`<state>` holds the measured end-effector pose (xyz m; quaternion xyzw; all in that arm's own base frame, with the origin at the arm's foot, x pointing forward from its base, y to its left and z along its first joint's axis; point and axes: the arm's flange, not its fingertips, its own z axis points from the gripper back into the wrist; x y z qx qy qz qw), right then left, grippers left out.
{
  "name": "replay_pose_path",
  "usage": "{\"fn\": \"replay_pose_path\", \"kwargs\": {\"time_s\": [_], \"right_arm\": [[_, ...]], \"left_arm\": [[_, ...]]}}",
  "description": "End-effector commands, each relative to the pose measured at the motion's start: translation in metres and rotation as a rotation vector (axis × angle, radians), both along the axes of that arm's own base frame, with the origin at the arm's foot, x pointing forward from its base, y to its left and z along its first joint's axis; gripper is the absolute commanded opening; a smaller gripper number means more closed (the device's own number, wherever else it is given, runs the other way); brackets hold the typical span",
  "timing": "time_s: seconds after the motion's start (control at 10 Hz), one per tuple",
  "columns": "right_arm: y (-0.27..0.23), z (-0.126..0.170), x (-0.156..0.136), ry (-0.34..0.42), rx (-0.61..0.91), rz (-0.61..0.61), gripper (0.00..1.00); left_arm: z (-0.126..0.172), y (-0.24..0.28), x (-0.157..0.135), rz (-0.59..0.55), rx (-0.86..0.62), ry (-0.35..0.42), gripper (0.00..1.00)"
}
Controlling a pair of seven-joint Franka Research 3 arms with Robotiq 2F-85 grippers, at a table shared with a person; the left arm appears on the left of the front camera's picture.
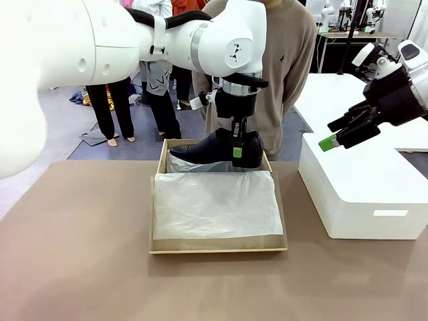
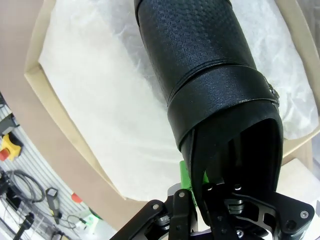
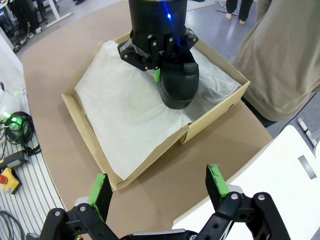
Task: Pack the shoes into the box.
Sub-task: Place the other shoe of the Shoes into the Shoes Box.
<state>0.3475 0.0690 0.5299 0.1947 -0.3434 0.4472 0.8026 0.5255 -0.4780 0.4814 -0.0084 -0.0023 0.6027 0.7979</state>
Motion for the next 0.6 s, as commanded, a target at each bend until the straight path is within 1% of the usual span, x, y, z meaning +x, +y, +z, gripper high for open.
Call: {"fn": "replay_pose_path", "kwargs": {"time_s": [0.0,0.1,0.2,0.5], "right_arm": [[-0.001,-0.001,0.003,-0.013,0.019,0.024,1.0],[-0.001,-0.001,0.003,-0.013,0.019,0.024,1.0],[-0.001,-0.001,0.003,-0.013,0.019,0.024,1.0],[-0.001,-0.001,0.003,-0.013,0.019,0.024,1.0]], "left_arm": [[0.009,-0.007,0.001,0.082,0.061,-0.004,0.0],[0.009,-0.005,0.001,0.079,0.061,-0.003,0.0],[-0.004,-0.001,0.0,0.01,0.008,0.001,0.0],[-0.004,-0.001,0.0,0.01,0.008,0.001,0.0]]}}
